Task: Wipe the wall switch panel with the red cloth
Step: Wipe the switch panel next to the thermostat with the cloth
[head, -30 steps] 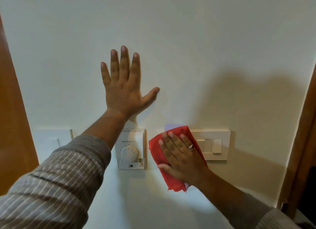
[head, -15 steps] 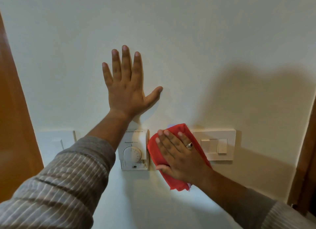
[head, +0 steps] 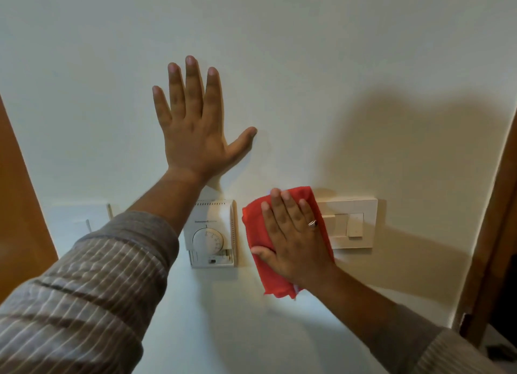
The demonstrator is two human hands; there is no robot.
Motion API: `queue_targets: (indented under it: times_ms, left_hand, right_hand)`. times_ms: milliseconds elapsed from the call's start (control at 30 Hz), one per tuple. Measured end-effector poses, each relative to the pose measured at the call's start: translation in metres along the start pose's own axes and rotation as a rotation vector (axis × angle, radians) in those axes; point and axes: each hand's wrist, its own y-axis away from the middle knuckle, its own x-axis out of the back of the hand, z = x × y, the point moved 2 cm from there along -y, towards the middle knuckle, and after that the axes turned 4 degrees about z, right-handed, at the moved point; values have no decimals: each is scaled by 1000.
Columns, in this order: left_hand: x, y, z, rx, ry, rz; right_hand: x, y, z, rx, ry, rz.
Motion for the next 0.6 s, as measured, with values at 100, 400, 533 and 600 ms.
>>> queue_targets:
  times_ms: [100,400,533,600]
  left_hand:
    - [1,-2,1,1,-3,0]
    - [0,-1,-3,-29,23,-5]
    - [1,-1,-2,-23,26,-3]
    - [1,0,-1,-24,30,-3]
  right_hand:
    - [-4,-6,-5,113,60,-6]
    - [9,-20,44,801,-138,-2]
    - [2,0,37,515,-58,21]
    - [-6,12,21,351,1,23]
